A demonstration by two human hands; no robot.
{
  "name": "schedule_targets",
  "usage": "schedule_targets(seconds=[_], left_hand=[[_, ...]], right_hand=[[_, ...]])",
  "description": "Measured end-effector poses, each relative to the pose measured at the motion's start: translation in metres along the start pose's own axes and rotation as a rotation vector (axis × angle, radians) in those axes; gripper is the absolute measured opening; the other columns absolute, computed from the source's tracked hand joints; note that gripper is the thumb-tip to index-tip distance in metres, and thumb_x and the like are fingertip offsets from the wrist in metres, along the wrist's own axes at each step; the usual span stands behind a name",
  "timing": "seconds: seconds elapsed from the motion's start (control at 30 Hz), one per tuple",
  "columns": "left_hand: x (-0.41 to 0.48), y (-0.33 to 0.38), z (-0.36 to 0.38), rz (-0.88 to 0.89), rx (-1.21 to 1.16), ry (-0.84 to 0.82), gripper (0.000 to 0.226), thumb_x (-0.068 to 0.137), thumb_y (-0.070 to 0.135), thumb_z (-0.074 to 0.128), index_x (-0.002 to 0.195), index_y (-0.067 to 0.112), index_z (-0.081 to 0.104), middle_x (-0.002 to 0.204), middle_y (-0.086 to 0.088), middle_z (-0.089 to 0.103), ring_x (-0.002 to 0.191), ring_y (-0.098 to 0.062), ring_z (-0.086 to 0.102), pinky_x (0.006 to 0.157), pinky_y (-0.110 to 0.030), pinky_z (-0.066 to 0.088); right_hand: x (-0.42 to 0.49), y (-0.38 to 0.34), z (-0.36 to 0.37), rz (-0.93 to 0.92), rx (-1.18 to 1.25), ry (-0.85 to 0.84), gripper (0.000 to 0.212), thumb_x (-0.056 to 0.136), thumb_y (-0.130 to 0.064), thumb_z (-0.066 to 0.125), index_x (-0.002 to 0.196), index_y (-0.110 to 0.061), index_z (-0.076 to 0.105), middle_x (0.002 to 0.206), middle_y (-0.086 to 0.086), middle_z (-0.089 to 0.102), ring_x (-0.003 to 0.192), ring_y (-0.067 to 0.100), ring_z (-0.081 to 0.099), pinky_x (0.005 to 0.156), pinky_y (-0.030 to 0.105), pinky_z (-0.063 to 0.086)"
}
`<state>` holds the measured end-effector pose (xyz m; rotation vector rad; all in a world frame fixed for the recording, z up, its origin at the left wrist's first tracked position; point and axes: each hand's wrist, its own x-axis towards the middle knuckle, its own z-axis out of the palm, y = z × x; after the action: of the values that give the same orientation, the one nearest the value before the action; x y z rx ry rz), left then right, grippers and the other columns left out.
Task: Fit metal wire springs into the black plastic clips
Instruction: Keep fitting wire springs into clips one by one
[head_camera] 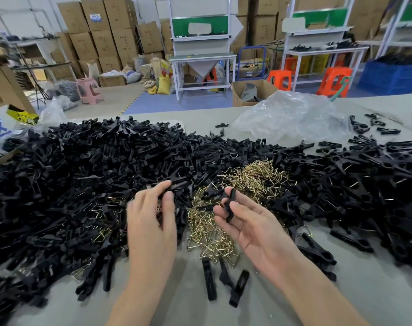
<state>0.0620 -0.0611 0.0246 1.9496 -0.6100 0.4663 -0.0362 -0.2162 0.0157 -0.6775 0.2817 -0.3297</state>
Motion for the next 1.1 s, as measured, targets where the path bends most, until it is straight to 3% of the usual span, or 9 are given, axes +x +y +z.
schedule_targets(seconds=[0.13, 0.33, 0.4, 0.47, 0.6, 0.77, 0.93, 1.03, 1.1], left_hand=[[-0.013, 0.014, 0.008, -0.103, -0.329, -0.229, 0.022, 0.093, 0.045, 0.048, 0.112, 0.042, 0.060, 0.078, 0.012, 0.064, 0.059, -0.002, 0.052, 0.053, -0.014, 0.041], [-0.018, 0.017, 0.016, -0.245, -0.571, -0.433, 0.029, 0.090, 0.042, 0.053, 0.111, 0.030, 0.066, 0.081, -0.002, 0.073, 0.075, -0.014, 0.067, 0.072, -0.025, 0.055], [-0.020, 0.017, 0.016, -0.239, -0.522, -0.475, 0.026, 0.089, 0.044, 0.055, 0.108, 0.031, 0.066, 0.084, 0.000, 0.074, 0.078, -0.013, 0.069, 0.074, -0.029, 0.057], [-0.022, 0.016, 0.015, -0.181, -0.390, -0.513, 0.021, 0.091, 0.046, 0.054, 0.106, 0.034, 0.062, 0.088, 0.010, 0.074, 0.078, -0.004, 0.069, 0.074, -0.021, 0.054], [-0.019, 0.015, 0.015, -0.219, -0.368, -0.402, 0.008, 0.095, 0.038, 0.061, 0.101, 0.034, 0.065, 0.087, 0.020, 0.070, 0.072, 0.002, 0.063, 0.066, -0.013, 0.047], [-0.012, 0.016, 0.014, -0.492, -0.678, -0.416, 0.014, 0.094, 0.020, 0.064, 0.105, 0.024, 0.071, 0.090, 0.005, 0.076, 0.075, -0.010, 0.068, 0.068, -0.020, 0.056], [-0.013, 0.015, 0.014, -0.431, -0.636, -0.422, 0.021, 0.097, 0.011, 0.063, 0.108, 0.027, 0.071, 0.099, 0.004, 0.077, 0.092, -0.010, 0.071, 0.080, -0.022, 0.056], [-0.014, 0.016, 0.013, -0.383, -0.583, -0.402, 0.017, 0.095, 0.015, 0.065, 0.104, 0.029, 0.071, 0.091, 0.008, 0.075, 0.082, -0.003, 0.068, 0.074, -0.017, 0.052], [-0.015, 0.016, 0.014, -0.396, -0.586, -0.401, 0.014, 0.094, 0.017, 0.067, 0.102, 0.028, 0.072, 0.088, 0.006, 0.075, 0.081, -0.008, 0.068, 0.073, -0.019, 0.053]], right_hand=[[0.001, 0.002, 0.000, -0.031, -0.122, -0.019, 0.035, 0.083, -0.004, 0.068, 0.115, -0.015, 0.077, 0.113, 0.012, 0.074, 0.100, 0.026, 0.073, 0.082, 0.038, 0.061], [-0.001, 0.003, 0.002, -0.083, -0.148, -0.070, 0.033, 0.086, -0.004, 0.068, 0.117, -0.014, 0.075, 0.117, 0.017, 0.073, 0.098, 0.025, 0.073, 0.086, 0.034, 0.059], [-0.001, 0.005, 0.003, -0.090, -0.165, -0.071, 0.033, 0.085, -0.005, 0.069, 0.116, -0.014, 0.076, 0.115, 0.015, 0.074, 0.100, 0.025, 0.073, 0.086, 0.032, 0.059], [-0.001, 0.005, 0.002, -0.120, -0.200, -0.052, 0.033, 0.083, -0.006, 0.071, 0.115, -0.015, 0.076, 0.113, 0.013, 0.074, 0.104, 0.025, 0.073, 0.085, 0.032, 0.059], [0.000, 0.002, 0.001, -0.191, -0.243, -0.003, 0.032, 0.079, -0.009, 0.076, 0.109, -0.019, 0.077, 0.110, 0.011, 0.075, 0.103, 0.024, 0.074, 0.085, 0.028, 0.058], [-0.003, 0.008, 0.004, -0.196, -0.376, -0.036, 0.040, 0.072, -0.025, 0.084, 0.111, -0.025, 0.076, 0.114, 0.007, 0.075, 0.110, 0.023, 0.072, 0.088, 0.025, 0.057], [-0.005, 0.005, 0.006, -0.220, -0.403, -0.015, 0.033, 0.077, -0.016, 0.078, 0.109, -0.026, 0.076, 0.114, 0.008, 0.075, 0.111, 0.024, 0.072, 0.090, 0.027, 0.058], [-0.007, 0.004, 0.008, -0.215, -0.421, -0.026, 0.032, 0.077, -0.016, 0.077, 0.108, -0.025, 0.076, 0.114, 0.007, 0.075, 0.111, 0.022, 0.071, 0.091, 0.027, 0.057], [-0.008, 0.004, 0.009, -0.211, -0.418, -0.030, 0.031, 0.078, -0.015, 0.076, 0.108, -0.025, 0.076, 0.114, 0.007, 0.076, 0.110, 0.021, 0.072, 0.089, 0.025, 0.057]])
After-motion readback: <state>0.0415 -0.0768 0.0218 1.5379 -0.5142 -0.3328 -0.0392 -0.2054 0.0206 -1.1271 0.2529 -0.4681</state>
